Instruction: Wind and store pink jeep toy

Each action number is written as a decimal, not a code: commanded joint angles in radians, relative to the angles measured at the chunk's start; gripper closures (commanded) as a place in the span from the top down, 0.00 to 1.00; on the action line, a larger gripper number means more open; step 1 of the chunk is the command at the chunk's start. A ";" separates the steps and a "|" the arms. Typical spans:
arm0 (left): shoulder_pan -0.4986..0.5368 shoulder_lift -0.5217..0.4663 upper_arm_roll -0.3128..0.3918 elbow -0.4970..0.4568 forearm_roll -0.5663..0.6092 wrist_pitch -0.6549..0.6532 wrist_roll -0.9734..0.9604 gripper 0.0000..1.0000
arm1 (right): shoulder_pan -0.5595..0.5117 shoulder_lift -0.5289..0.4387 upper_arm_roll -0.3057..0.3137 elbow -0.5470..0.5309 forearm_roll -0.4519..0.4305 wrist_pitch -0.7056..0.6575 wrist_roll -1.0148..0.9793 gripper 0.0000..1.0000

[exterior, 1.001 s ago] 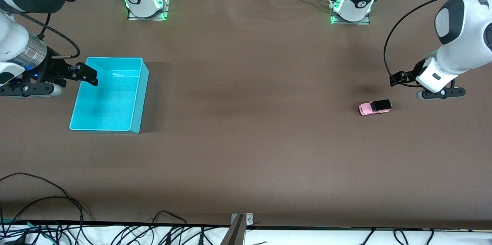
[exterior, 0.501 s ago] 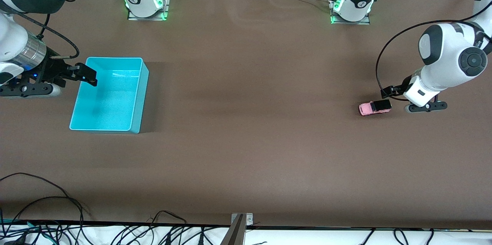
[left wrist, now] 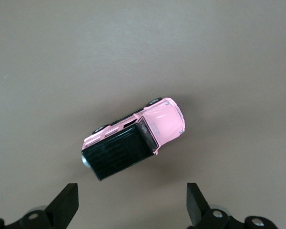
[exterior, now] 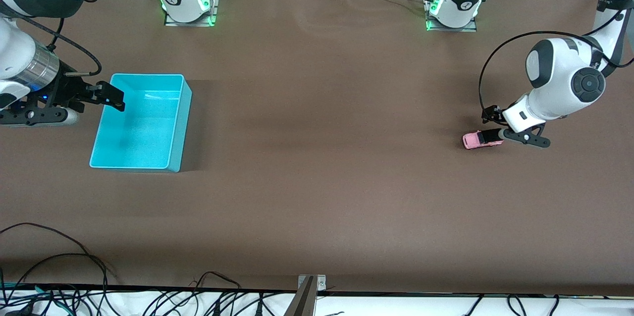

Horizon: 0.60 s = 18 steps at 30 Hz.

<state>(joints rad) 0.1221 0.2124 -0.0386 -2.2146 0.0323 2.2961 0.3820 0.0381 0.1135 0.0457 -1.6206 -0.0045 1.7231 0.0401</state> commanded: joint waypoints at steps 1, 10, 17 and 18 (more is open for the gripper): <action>0.008 0.019 -0.004 0.001 0.021 0.014 0.150 1.00 | -0.003 -0.005 -0.003 -0.005 0.012 0.007 -0.005 1.00; 0.001 0.064 -0.004 -0.008 0.021 0.068 0.471 1.00 | -0.003 -0.006 -0.003 -0.005 0.012 0.006 -0.005 1.00; 0.001 0.107 -0.004 -0.004 0.020 0.157 0.696 1.00 | -0.003 -0.006 -0.003 -0.005 0.012 0.006 -0.005 1.00; 0.002 0.113 -0.004 -0.002 0.020 0.164 0.715 1.00 | -0.003 -0.006 -0.003 -0.005 0.012 0.006 -0.005 1.00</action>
<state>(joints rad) 0.1206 0.2956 -0.0413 -2.2237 0.0335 2.4056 0.9612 0.0380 0.1138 0.0450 -1.6206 -0.0045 1.7231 0.0401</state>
